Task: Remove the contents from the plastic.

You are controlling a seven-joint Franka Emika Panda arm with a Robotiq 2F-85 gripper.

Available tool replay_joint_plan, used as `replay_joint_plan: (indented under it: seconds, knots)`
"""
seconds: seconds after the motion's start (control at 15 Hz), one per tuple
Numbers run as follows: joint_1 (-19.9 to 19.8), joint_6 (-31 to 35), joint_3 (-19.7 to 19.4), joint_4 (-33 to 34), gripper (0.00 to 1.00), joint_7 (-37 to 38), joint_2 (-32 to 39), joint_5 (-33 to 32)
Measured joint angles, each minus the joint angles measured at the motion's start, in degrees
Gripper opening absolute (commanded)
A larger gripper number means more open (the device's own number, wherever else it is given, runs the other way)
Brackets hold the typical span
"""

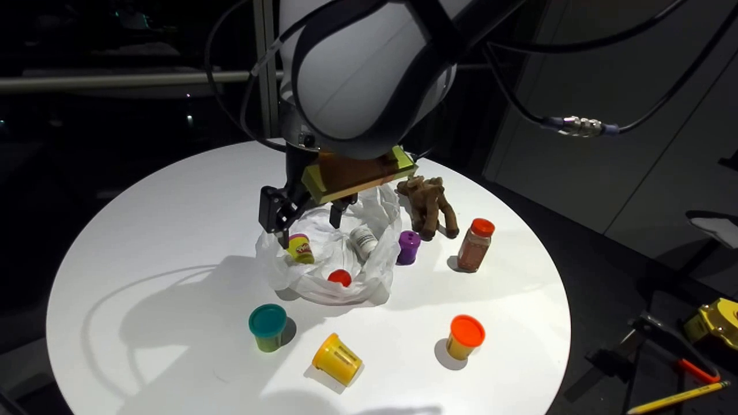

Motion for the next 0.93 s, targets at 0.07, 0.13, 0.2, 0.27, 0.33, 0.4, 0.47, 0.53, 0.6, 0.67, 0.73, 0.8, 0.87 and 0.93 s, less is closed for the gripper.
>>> replay_joint_plan:
  seconds: [0.07, 0.13, 0.2, 0.27, 0.33, 0.4, 0.47, 0.53, 0.6, 0.67, 0.73, 0.8, 0.87, 0.93]
  knots:
    - [0.0, 0.0, -0.54, 1.17, 1.0, 0.99, 0.91, 0.0]
    - [0.01, -0.01, -1.05, 2.44, 1.0, 1.93, 2.03, 0.0]
    - [0.05, -0.03, -1.52, 3.68, 1.0, 2.79, 3.28, 0.0]
    - [0.1, -0.12, -1.94, 4.91, 1.0, 3.63, 4.61, 0.0]
    - [0.13, -0.3, -2.24, 6.04, 1.0, 4.19, 5.89, 0.0]
    - [0.15, -0.64, -2.43, 7.12, 1.0, 4.58, 7.16, 0.0]
    - [0.19, -1.16, -2.57, 8.23, 1.0, 4.91, 8.42, 0.0]
    - [0.29, -1.5, -2.73, 9.29, 1.0, 5.26, 9.6, 0.0]
    - [0.51, -1.72, -3.0, 10.33, 1.0, 5.71, 10.7, 0.0]
    - [0.78, -1.89, -3.34, 11.32, 1.0, 6.17, 11.71, 0.0]
    - [1.01, -2.1, -3.63, 12.26, 1.0, 6.58, 12.58, 0.0]
    - [1.22, -2.3, -3.92, 13.15, 1.0, 7.04, 13.32, 0.0]
    - [1.42, -2.42, -4.24, 13.94, 1.0, 7.59, 13.97, 0.0]
    - [1.6, -2.44, -4.57, 14.65, 1.0, 8.26, 14.53, 0.0]
